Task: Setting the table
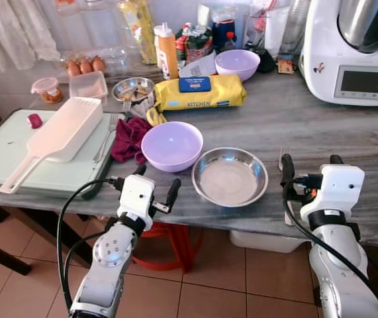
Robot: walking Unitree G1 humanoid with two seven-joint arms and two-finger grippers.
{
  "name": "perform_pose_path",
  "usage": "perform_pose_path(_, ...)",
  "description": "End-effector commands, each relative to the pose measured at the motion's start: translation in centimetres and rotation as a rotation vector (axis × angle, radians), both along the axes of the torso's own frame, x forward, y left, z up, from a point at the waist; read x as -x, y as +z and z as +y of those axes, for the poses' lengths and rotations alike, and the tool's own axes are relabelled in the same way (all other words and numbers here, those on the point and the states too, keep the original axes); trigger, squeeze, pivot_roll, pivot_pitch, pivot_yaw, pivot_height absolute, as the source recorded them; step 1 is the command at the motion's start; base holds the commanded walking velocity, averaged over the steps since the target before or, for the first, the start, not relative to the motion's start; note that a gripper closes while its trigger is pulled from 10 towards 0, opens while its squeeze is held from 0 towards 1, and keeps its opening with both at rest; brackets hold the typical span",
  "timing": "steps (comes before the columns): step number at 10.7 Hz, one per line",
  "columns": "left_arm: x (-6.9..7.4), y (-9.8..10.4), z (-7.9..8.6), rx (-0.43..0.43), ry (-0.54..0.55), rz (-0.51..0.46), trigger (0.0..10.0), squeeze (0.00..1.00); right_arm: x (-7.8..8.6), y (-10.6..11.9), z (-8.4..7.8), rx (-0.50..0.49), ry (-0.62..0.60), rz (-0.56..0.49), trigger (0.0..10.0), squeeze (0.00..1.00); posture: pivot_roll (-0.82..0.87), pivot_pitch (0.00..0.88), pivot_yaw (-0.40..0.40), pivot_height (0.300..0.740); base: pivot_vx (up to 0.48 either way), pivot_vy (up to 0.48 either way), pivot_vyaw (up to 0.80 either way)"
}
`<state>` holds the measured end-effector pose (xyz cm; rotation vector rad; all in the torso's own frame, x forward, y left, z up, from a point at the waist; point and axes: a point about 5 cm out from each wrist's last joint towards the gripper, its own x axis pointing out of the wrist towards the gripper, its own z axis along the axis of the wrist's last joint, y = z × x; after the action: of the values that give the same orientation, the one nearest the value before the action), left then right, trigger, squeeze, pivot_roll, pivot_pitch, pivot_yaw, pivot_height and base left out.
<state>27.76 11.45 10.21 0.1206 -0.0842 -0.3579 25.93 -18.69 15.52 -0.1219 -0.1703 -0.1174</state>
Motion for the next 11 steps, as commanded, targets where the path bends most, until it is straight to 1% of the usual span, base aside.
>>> perform_pose_path(1, 0.04, -0.35, 0.38, -0.031, 0.017, 0.006, 10.0, 0.0, -0.06, -0.16, 0.26, -0.004, 0.008, 0.006, 10.0, 0.0, -0.19, 0.062, 0.092, 0.74, -0.296, 0.0, 0.0)
perform_pose_path(6, 0.03, -0.6, 0.13, -0.035, 0.011, 0.011, 10.0, 0.0, -0.24, -0.13, -0.06, 0.023, -0.006, 0.004, 10.0, 0.0, -0.2, 0.061, 0.089, 0.74, -0.321, 0.0, 0.0)
perform_pose_path(11, 0.15, -0.81, -0.02, -0.03, -0.012, 0.013, 10.0, 0.0, -0.26, -0.28, -0.13, 0.023, -0.015, 0.007, 10.0, 0.0, -0.2, 0.064, 0.09, 0.74, -0.296, 0.0, 0.0)
